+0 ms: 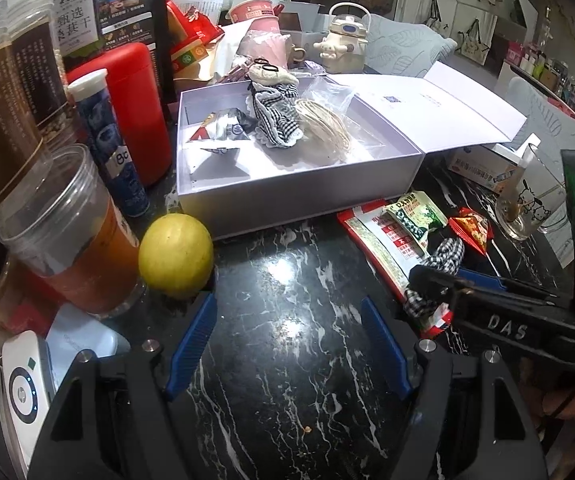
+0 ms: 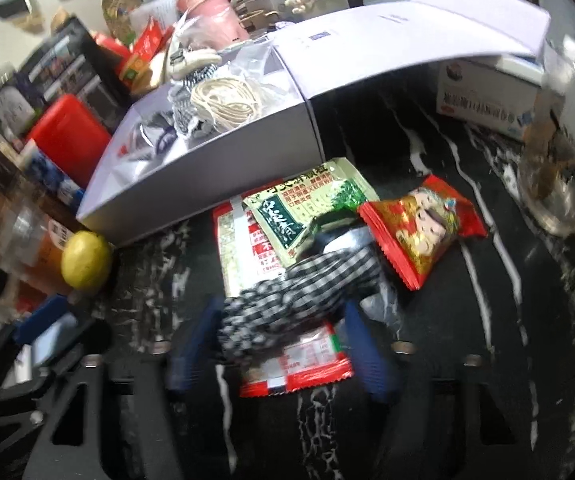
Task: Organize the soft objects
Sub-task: 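Lower the right gripper onto the rolled gingham cloth and grasp it, then grasp the red-and-white noodle packet with the left gripper while the right holds the gingham roll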
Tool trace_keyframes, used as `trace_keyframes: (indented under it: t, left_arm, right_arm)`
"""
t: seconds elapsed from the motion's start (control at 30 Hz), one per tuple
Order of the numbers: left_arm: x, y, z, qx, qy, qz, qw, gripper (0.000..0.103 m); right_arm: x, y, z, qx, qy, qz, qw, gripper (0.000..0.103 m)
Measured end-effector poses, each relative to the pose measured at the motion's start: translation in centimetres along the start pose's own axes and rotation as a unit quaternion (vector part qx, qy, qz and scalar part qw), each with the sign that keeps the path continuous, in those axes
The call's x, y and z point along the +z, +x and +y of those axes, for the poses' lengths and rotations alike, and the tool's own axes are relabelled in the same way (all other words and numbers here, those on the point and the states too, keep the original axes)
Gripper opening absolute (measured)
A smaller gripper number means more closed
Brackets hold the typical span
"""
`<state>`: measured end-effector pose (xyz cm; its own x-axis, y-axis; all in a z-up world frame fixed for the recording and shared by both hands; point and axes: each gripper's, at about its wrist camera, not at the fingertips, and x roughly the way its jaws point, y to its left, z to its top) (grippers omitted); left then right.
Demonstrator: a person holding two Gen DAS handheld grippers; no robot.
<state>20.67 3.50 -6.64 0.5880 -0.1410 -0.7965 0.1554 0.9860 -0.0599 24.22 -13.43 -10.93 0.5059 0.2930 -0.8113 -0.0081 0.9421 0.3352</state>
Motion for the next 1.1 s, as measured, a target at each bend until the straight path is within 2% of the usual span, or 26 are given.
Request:
trace_keyframes:
  t: [0.1, 0.2, 0.33, 0.5, 0.63, 0.83, 0.87, 0.93, 1.0, 1.03, 1.1]
  left_arm:
    - [0.0, 0.0, -0.6, -0.003, 0.006, 0.002, 1.0000, 0.074]
    - [0.1, -0.2, -1.4, -0.010, 0.009, -0.003, 0.9999, 0.074]
    - [0.1, -0.1, -2.6, -0.026, 0.014, -0.004, 0.9995, 0.074]
    - [0.3, 0.6, -4.3, -0.048, 0.018, 0.002, 0.9987, 0.074]
    - [0.7, 1.2, -5.5, -0.059, 0.021, 0.007, 0.9980, 0.074]
    - [1.1, 3.2, -7.1, -0.105, -0.002, 0.035, 0.9938, 0.074]
    - [1.1, 3.5, -7.4, -0.104, 0.000, 0.040, 0.9938, 0.074]
    - [1.3, 4.0, -8.3, -0.094, 0.007, 0.044, 0.9946, 0.074]
    - [1.4, 4.4, -8.7, -0.087, 0.010, 0.044, 0.9951, 0.074]
    - [1.5, 4.6, -8.9, -0.087, 0.007, 0.046, 0.9951, 0.074]
    - [1.7, 5.1, -9.0, -0.080, -0.003, 0.053, 0.9954, 0.074]
  right_arm:
    - [-0.3, -0.8, -0.5, 0.005, -0.002, -0.011, 1.000, 0.033]
    - [-0.6, -1.8, -0.9, 0.001, -0.011, -0.011, 1.000, 0.031]
    - [-1.1, -2.9, -2.0, -0.001, -0.019, -0.009, 1.000, 0.031]
    - [-2.0, -3.7, -3.4, -0.037, -0.056, -0.001, 0.998, 0.031]
    - [-2.8, -4.3, -4.9, -0.045, -0.065, 0.007, 0.997, 0.032]
    - [-3.3, -5.4, -6.5, -0.054, -0.078, 0.006, 0.996, 0.033]
    - [-3.3, -5.5, -6.8, -0.056, -0.080, 0.006, 0.995, 0.034]
    - [-3.1, -5.6, -7.4, -0.059, -0.078, 0.007, 0.995, 0.048]
    - [-3.0, -5.6, -7.8, -0.059, -0.074, 0.006, 0.995, 0.053]
    - [-2.9, -5.6, -8.1, -0.057, -0.069, 0.008, 0.996, 0.059]
    - [-2.7, -5.5, -8.5, -0.053, -0.058, 0.009, 0.997, 0.062]
